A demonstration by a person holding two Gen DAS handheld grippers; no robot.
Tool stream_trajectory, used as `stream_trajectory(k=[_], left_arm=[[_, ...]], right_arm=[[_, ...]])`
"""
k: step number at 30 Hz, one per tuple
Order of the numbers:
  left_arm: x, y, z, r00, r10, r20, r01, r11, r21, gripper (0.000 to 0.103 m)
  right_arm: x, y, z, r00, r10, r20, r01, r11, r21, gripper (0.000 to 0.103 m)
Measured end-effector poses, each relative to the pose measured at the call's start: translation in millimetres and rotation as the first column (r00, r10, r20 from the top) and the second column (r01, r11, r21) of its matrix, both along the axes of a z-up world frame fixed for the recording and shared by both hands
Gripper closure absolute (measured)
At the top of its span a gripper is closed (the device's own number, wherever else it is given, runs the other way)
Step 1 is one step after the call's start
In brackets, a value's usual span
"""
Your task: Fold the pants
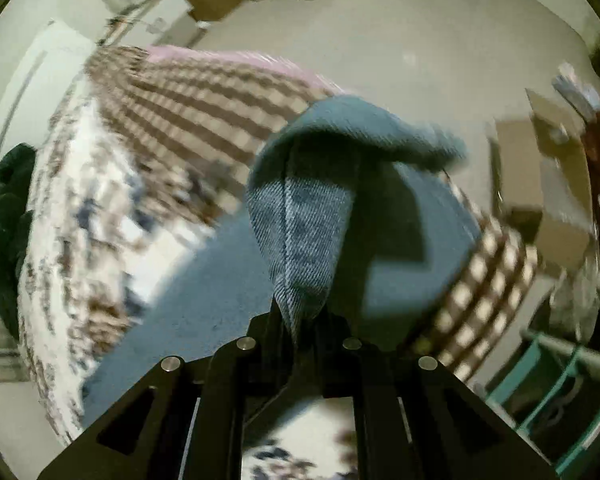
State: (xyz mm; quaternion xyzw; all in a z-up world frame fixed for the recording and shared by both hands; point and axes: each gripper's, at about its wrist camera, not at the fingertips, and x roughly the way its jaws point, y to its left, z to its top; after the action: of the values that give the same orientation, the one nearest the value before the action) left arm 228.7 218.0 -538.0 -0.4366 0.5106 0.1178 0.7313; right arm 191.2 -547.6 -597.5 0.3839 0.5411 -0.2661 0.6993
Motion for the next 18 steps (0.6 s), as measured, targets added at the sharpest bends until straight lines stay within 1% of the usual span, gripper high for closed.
stream_trajectory(k=[2, 3, 5, 6, 8, 10, 11, 12, 13, 14, 15, 16, 17, 18], left_arm=[[-7, 1, -21, 1.000, -0.008, -0.022, 0.008, 1.000, 0.001, 0.094], [-9, 2, -27, 1.000, -0.008, -0.020, 0.008, 1.000, -0.004, 0.093], [-9, 5, -36, 1.000, -0.003, 0.000, 0.003, 0.999, -0.033, 0.092], [-7, 5, -37, 1.000, -0.011, -0.001, 0.011, 0.999, -0.035, 0.092], [-4, 3, -36, 0.999, -0.028, -0.014, 0.028, 0.999, -0.035, 0.089], [-3, -2, -28, 0.998, -0.056, -0.033, 0.056, 0.998, -0.005, 0.083], [-4, -6, -23, 0.996, -0.073, -0.048, 0.074, 0.997, 0.012, 0.067], [-6, -13, -16, 0.994, -0.088, -0.070, 0.091, 0.995, 0.041, 0.037], [-8, -16, -12, 0.992, -0.097, -0.086, 0.103, 0.992, 0.067, 0.020], [-10, -23, -5, 0.990, -0.108, -0.093, 0.116, 0.989, 0.089, 0.001], [-13, -29, 1, 0.989, -0.120, -0.087, 0.129, 0.987, 0.101, 0.001], [-15, -36, 7, 0.987, -0.134, -0.085, 0.143, 0.983, 0.115, 0.001], [-16, -48, 14, 0.984, -0.150, -0.100, 0.163, 0.976, 0.145, 0.001], [-15, -55, 18, 0.981, -0.160, -0.108, 0.176, 0.971, 0.161, 0.001]], right_arm=[[-21, 1, -27, 0.999, -0.033, -0.023, 0.034, 0.999, 0.016, 0.091], [-32, -1, -42, 0.996, -0.061, -0.058, 0.060, 0.998, -0.030, 0.091], [-49, -6, -68, 0.993, -0.097, -0.071, 0.100, 0.994, 0.038, 0.088], [-57, -10, -78, 0.990, -0.115, -0.079, 0.121, 0.990, 0.074, 0.084], [-73, -16, -84, 0.986, -0.131, -0.103, 0.140, 0.986, 0.086, 0.079], [-80, -22, -75, 0.988, -0.144, -0.063, 0.149, 0.986, 0.070, 0.062], [-85, -25, -67, 0.987, -0.151, -0.046, 0.153, 0.987, 0.050, 0.061], [-89, -29, -56, 0.988, -0.155, -0.030, 0.155, 0.988, 0.017, 0.061], [-90, -33, -45, 0.989, -0.146, -0.030, 0.145, 0.989, -0.030, 0.061], [-88, -36, -34, 0.992, -0.126, -0.024, 0.124, 0.990, -0.074, 0.060], [-85, -39, -27, 0.995, -0.104, 0.005, 0.104, 0.990, -0.096, 0.051], [-78, -42, -22, 0.998, -0.069, 0.014, 0.070, 0.992, -0.108, 0.040], [-69, -46, -19, 0.999, -0.035, 0.026, 0.038, 0.994, -0.106, 0.035], [-60, -51, -18, 0.999, -0.016, 0.037, 0.020, 0.995, -0.098, 0.026]])
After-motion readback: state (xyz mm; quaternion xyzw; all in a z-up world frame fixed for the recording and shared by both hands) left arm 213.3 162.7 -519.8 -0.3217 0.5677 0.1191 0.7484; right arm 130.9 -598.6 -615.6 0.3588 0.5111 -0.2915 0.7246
